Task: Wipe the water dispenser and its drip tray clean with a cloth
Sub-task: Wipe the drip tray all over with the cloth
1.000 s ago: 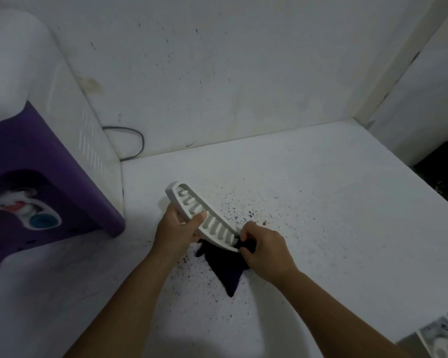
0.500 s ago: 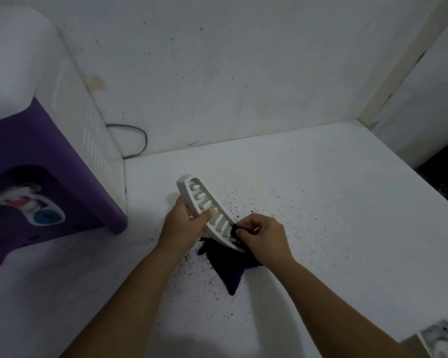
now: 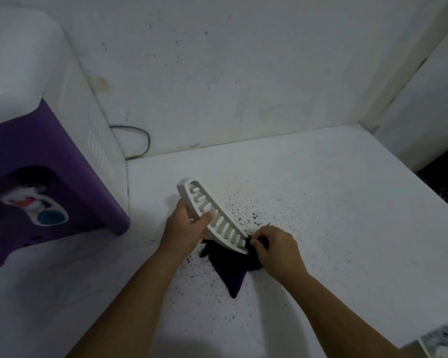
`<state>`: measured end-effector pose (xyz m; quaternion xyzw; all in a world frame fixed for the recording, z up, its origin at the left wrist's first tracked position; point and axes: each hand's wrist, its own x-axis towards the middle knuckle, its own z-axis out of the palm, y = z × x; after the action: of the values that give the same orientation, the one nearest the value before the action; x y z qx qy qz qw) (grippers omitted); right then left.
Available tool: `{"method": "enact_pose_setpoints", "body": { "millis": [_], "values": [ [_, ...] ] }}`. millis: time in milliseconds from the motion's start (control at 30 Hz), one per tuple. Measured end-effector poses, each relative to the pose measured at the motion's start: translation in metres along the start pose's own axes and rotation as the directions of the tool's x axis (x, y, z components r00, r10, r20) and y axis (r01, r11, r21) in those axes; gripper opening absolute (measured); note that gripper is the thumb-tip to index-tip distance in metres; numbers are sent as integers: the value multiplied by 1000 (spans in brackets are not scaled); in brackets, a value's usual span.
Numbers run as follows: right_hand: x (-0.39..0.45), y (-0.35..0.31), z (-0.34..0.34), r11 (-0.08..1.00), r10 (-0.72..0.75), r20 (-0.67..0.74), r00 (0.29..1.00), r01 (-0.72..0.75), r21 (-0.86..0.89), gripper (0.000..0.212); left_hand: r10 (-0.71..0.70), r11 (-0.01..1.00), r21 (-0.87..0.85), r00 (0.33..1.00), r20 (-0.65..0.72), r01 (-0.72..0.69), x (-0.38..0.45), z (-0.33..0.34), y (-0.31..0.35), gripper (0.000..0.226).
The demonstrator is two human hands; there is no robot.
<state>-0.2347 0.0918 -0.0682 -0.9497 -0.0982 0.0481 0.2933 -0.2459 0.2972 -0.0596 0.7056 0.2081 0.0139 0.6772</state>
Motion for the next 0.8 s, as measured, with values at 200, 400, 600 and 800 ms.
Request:
{"method": "enact_pose_setpoints", "body": {
  "millis": [200,400,600,800],
  "values": [
    [-3,-7,3,977,-105,94,990,120,-177,13,-28,998,-52,999,19,29,2,-3,-3,29],
    [-1,-15,7,998,66,-37,997,-66,-8,10,-47,995,-91,999,25,49,2,-4,-3,27],
    [-11,-5,2,954,107,69,992,-122,273,28,-47,995,-93,999,14,48,2,-4,-5,29],
    [-6,-8,9,937,218,-6,976,-207,282,6,-26,998,-54,1000,16,27,4,-2,-3,32]
  ]
}}
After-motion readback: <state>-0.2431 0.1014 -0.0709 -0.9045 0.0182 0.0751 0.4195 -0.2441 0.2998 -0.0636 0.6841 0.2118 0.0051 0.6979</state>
